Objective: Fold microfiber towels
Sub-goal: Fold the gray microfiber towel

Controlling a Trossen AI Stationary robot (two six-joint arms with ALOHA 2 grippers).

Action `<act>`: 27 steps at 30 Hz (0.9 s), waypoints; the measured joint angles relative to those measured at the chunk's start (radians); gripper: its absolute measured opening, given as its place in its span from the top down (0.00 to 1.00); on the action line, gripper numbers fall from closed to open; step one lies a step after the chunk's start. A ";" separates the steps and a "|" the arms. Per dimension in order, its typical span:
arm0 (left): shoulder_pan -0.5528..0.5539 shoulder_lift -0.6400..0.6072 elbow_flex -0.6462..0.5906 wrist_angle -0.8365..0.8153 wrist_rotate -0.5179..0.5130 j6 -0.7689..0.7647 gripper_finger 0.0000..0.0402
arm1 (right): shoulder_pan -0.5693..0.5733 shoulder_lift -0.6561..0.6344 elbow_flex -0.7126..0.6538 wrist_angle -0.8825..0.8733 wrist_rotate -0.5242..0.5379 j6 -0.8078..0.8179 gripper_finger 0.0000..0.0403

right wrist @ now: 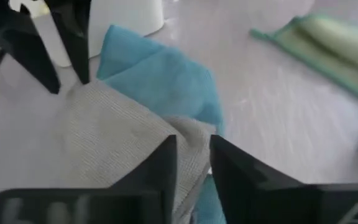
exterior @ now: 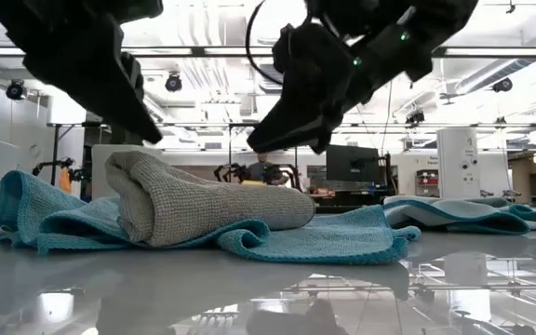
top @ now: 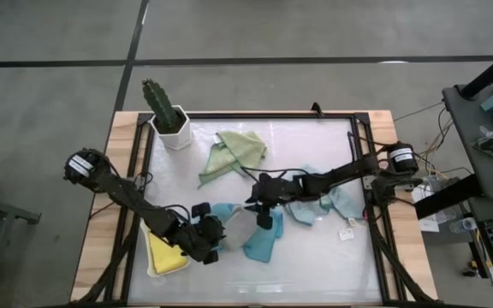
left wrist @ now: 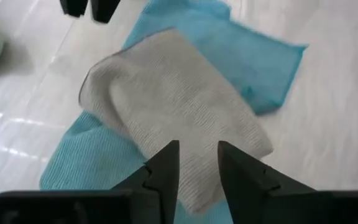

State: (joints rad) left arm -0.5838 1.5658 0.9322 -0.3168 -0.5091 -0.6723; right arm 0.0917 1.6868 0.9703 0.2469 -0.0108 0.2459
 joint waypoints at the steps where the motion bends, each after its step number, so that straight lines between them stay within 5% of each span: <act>1: 0.000 0.000 -0.001 -0.008 0.000 -0.002 0.75 | -0.013 0.010 0.000 0.004 -0.017 0.012 0.73; 12: 0.000 0.051 -0.007 -0.007 0.002 -0.029 0.62 | -0.066 0.132 0.068 0.024 -0.143 0.041 0.53; 19: 0.000 0.060 -0.008 -0.006 0.003 -0.029 0.63 | -0.066 0.182 0.124 0.008 -0.154 0.034 0.57; 27: 0.000 0.060 -0.008 -0.006 0.007 -0.028 0.78 | -0.066 0.192 0.121 0.015 -0.154 0.051 0.67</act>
State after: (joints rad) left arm -0.5842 1.6253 0.9245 -0.3225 -0.5023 -0.7006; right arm 0.0254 1.8789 1.0916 0.2619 -0.1650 0.2966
